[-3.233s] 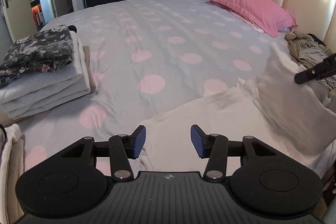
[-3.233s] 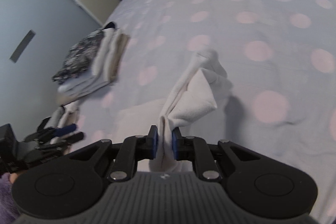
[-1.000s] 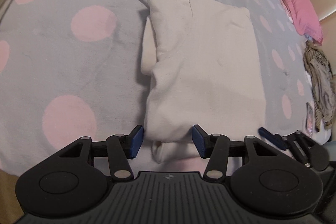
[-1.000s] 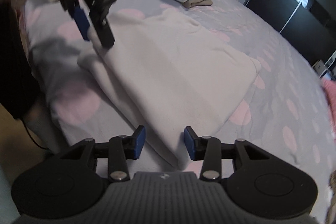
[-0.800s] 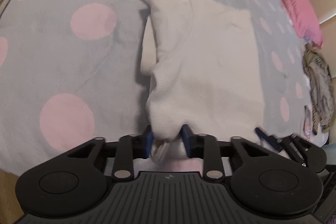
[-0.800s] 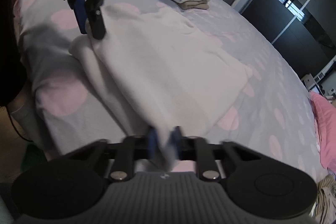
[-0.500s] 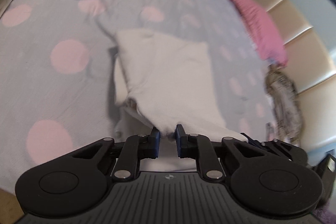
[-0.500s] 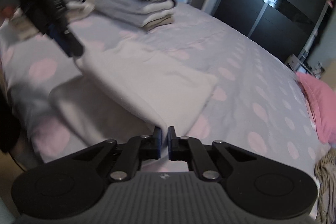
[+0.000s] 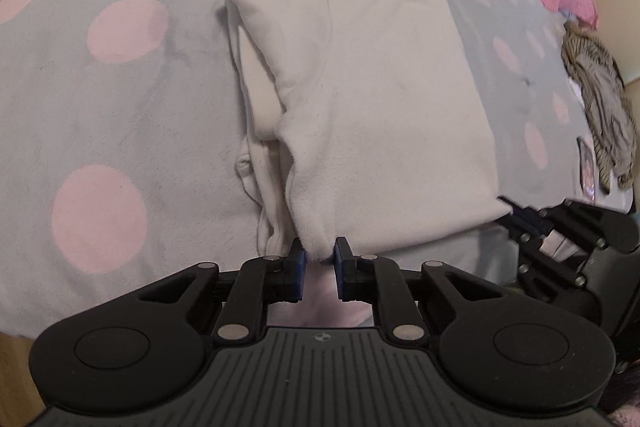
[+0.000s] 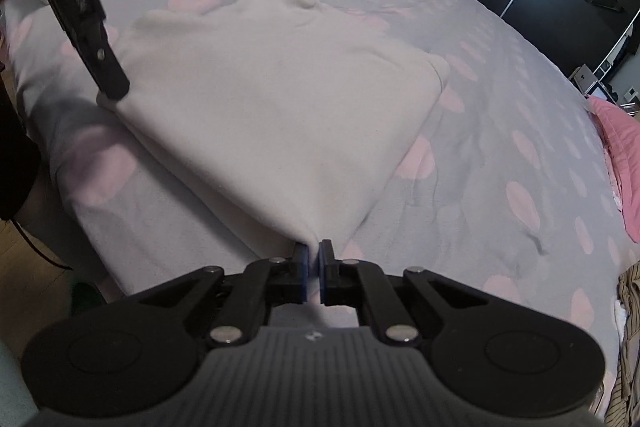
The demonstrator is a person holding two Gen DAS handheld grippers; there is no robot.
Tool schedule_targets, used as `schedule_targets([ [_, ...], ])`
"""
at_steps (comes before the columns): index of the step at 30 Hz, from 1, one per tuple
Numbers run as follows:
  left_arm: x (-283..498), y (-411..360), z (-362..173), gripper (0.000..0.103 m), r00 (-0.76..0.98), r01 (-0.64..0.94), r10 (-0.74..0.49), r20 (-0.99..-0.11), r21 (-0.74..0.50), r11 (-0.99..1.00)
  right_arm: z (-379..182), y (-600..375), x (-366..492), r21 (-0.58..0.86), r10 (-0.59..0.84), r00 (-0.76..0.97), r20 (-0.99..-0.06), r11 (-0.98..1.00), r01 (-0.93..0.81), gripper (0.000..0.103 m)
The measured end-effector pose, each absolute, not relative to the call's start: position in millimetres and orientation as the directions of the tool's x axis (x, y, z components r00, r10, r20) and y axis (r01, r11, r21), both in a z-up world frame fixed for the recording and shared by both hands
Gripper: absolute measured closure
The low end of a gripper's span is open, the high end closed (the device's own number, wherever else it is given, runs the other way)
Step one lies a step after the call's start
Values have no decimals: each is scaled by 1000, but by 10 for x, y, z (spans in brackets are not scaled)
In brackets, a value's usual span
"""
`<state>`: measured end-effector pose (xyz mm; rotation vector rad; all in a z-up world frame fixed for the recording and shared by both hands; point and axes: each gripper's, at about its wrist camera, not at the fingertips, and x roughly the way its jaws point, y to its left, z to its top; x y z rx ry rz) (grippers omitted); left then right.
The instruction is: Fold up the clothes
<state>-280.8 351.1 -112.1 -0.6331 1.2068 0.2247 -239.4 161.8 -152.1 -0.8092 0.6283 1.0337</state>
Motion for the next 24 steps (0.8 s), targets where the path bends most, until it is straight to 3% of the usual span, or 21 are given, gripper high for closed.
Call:
schedule_targets([
  [2,-2808,3496,-1089,85,360,-474,-176,-916,-342,811,-1457,1595,-2368,-260,492,377,-785,289,-921,91],
  [6,-2843,3505,-933,56,378,-451,-197,-905,-366,814,-1297,1544,-2296,-196,489,330,-807,305,-932,79],
  [9,-2830,3558,-779,56,405,-439,-196,-893,-378,815,-1156,1509,-2223,-151,493,292,-820,306,-940,71],
  [13,-2689,3734,-599,56,450,-428,-139,-882,-350,833,-995,1509,-2065,-113,493,254,-832,297,-948,70],
  [18,-2390,4007,-486,58,514,-407,-8,-857,-252,878,-896,1600,-1788,-104,510,245,-825,289,-952,69],
  [24,-2096,4244,-619,58,574,-367,108,-812,-136,920,-851,1731,-1508,-88,554,237,-798,282,-955,60],
])
